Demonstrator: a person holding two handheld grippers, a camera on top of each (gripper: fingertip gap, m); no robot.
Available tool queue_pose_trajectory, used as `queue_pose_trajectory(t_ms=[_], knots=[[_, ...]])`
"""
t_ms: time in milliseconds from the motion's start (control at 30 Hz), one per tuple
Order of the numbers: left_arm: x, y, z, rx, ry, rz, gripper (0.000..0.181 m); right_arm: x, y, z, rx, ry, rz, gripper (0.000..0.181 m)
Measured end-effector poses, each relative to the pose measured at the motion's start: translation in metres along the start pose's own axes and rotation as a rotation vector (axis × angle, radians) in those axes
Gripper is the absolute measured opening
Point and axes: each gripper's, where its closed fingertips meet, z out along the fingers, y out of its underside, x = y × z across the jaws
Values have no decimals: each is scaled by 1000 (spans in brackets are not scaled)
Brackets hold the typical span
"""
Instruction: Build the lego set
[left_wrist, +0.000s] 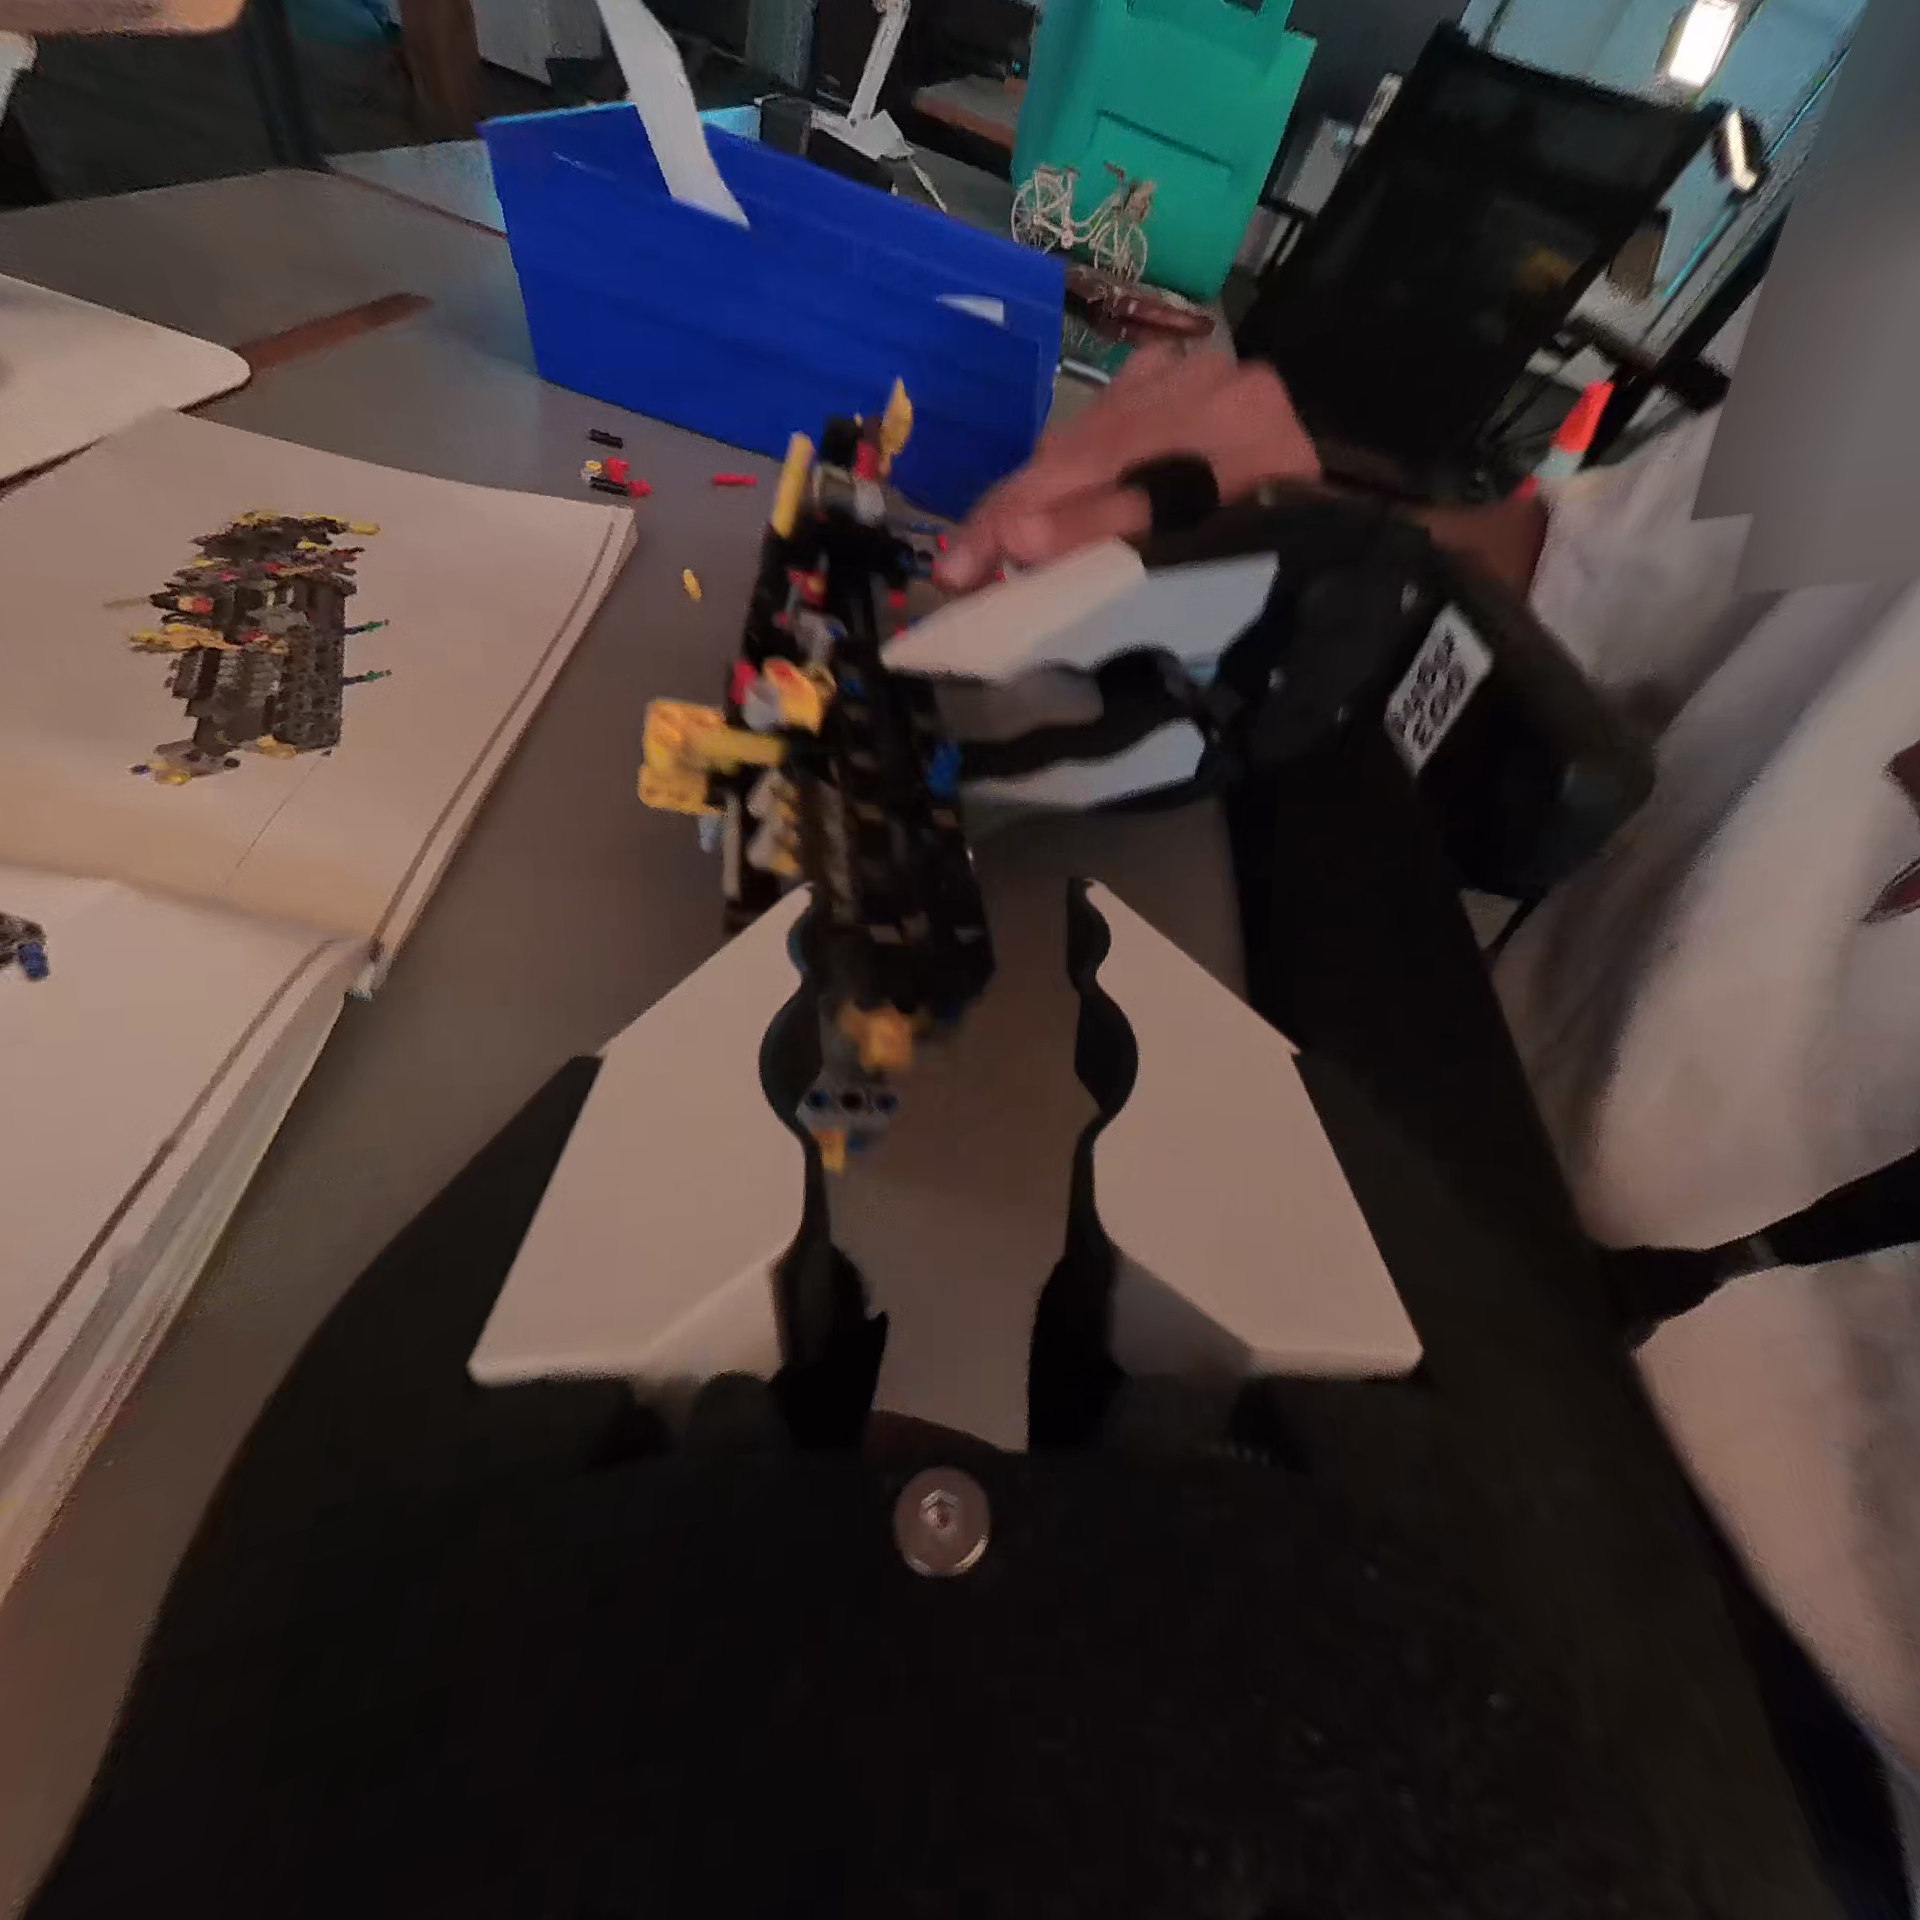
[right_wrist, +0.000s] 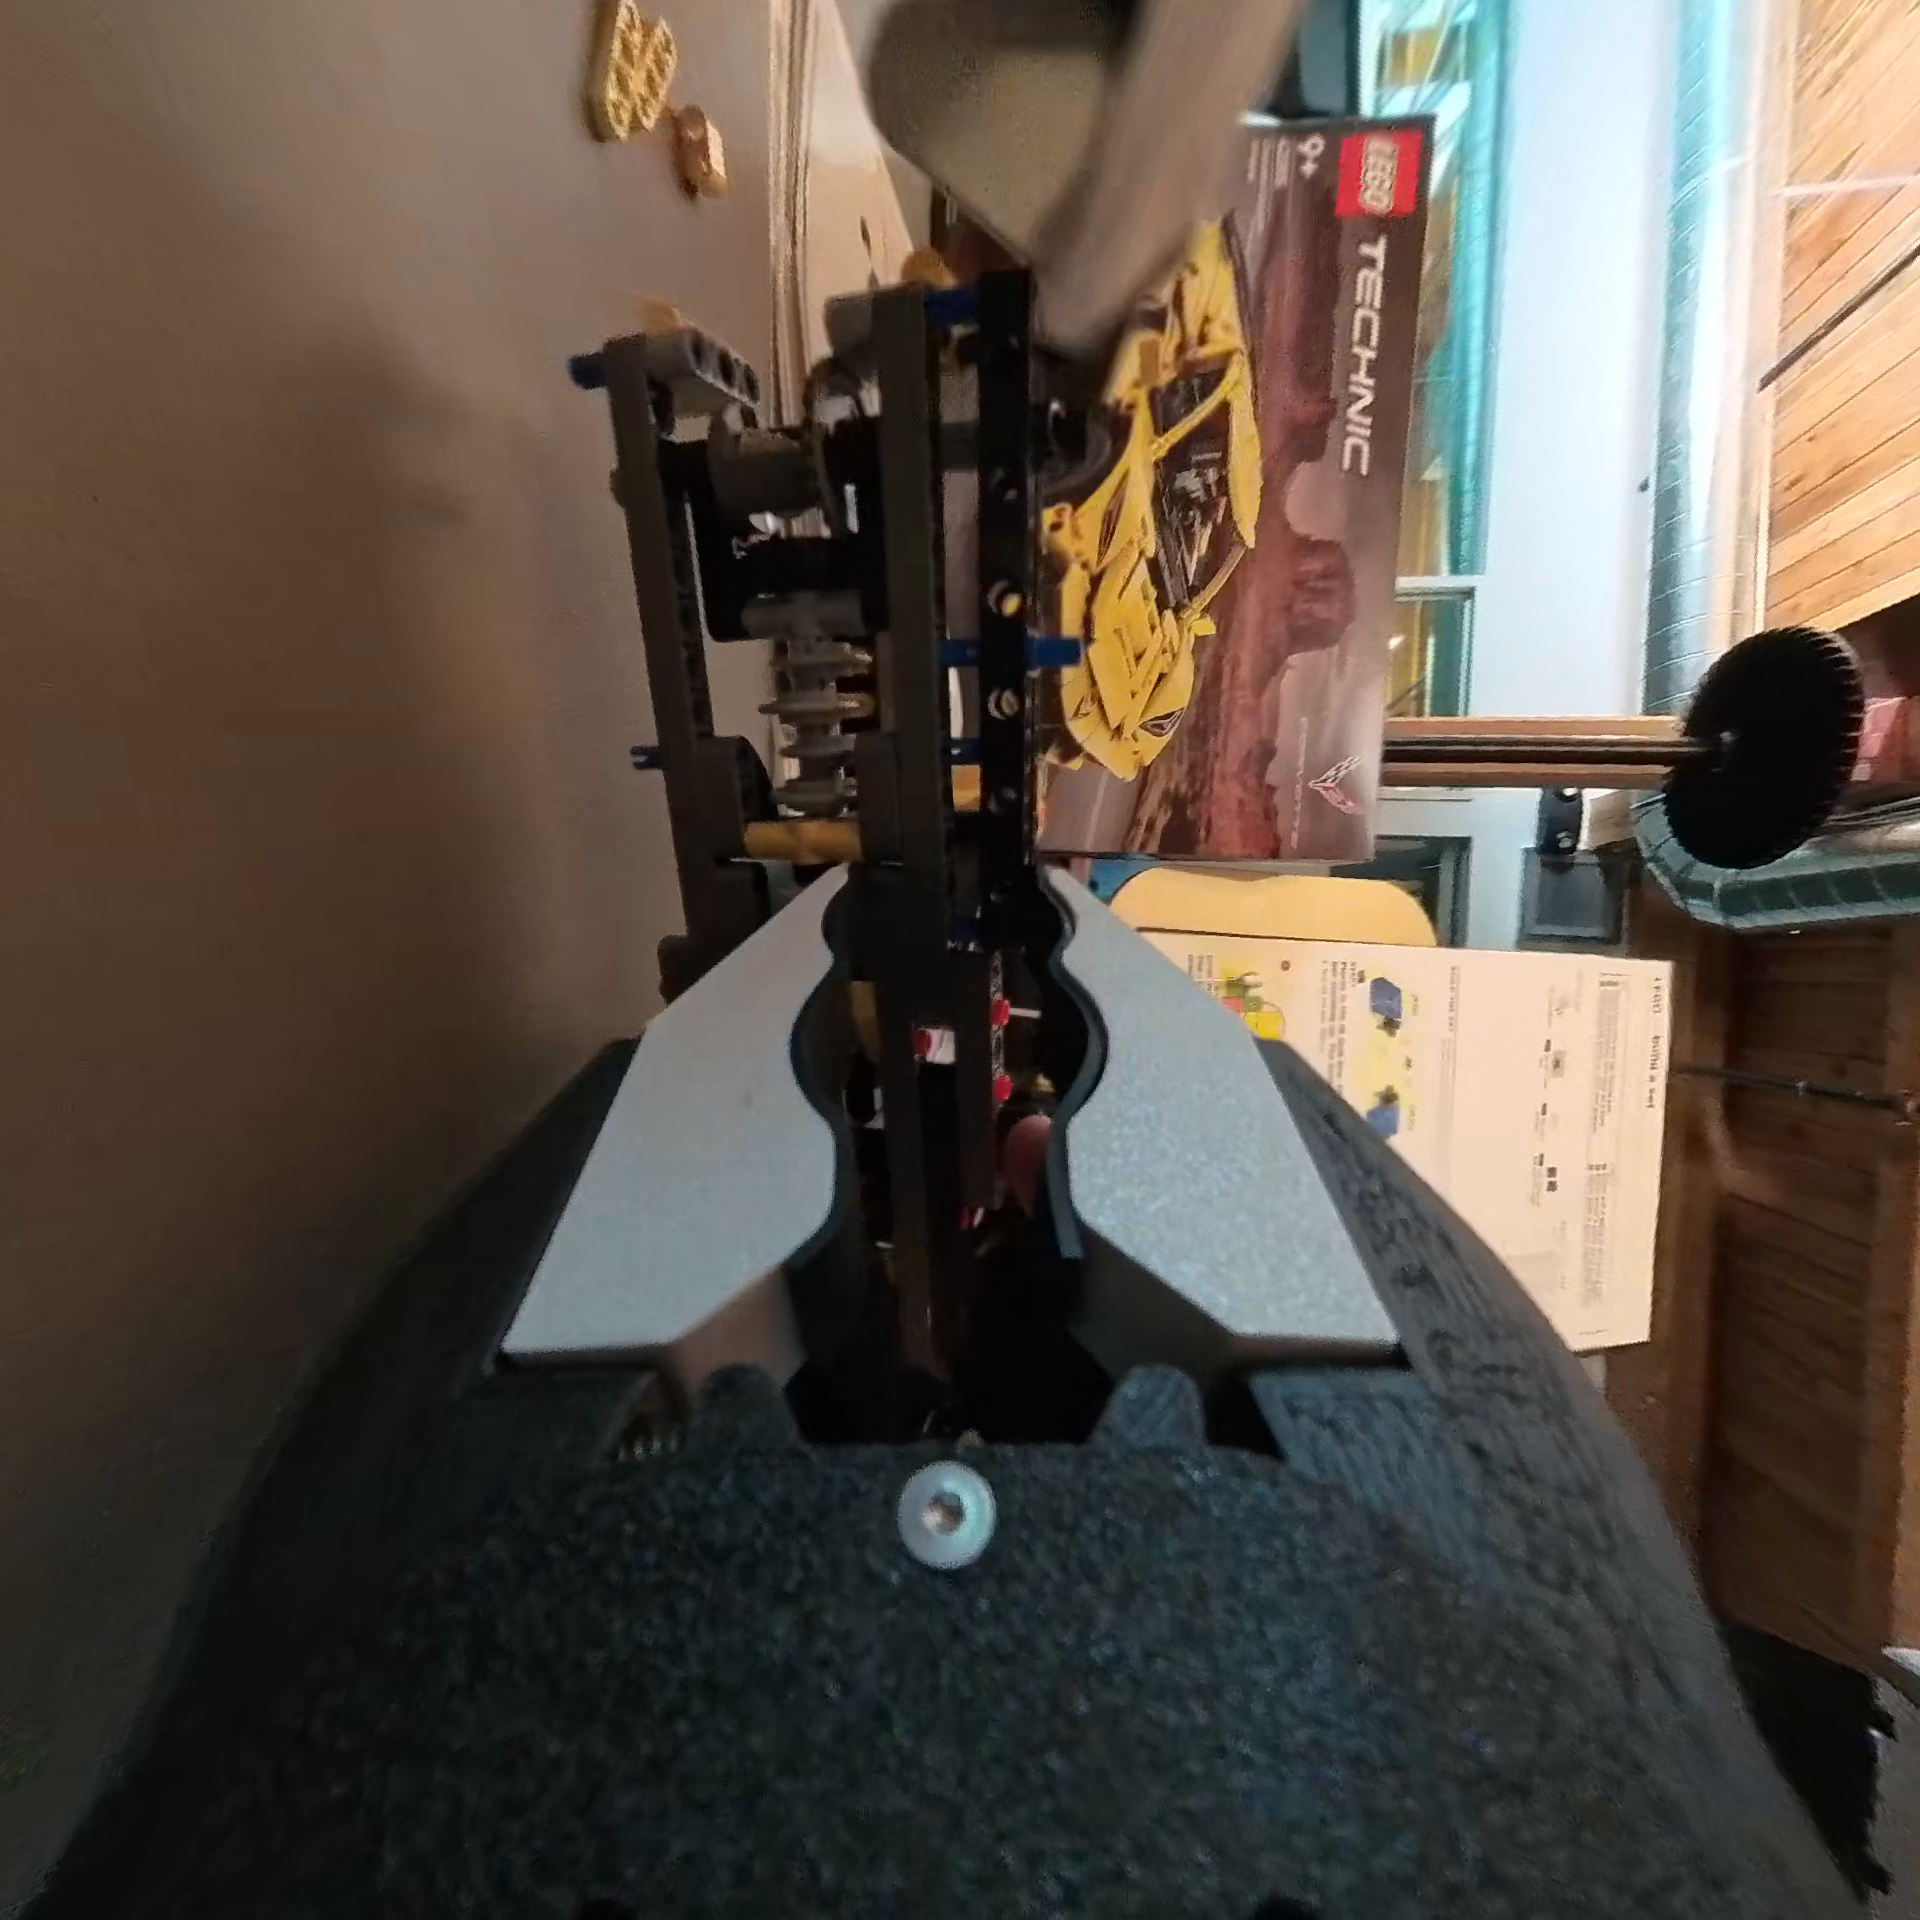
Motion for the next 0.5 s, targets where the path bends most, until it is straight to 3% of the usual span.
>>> queue_pose_trajectory(t_ms=[67, 267, 367, 500], knots=[[-5, 14, 3, -29, -59, 17, 47, 4, 1, 3, -1, -39, 32, 30], [-26, 6, 8, 21, -132, 20, 47, 13, 2, 9, -11, -126, 118, 29], [-23, 1, 6, 70, -89, -15, 31, 16, 0, 10, -11, -160, 133, 29], [-27, -4, 1, 119, -63, -99, 31, 18, -1, 13, -11, -173, 158, 30]])
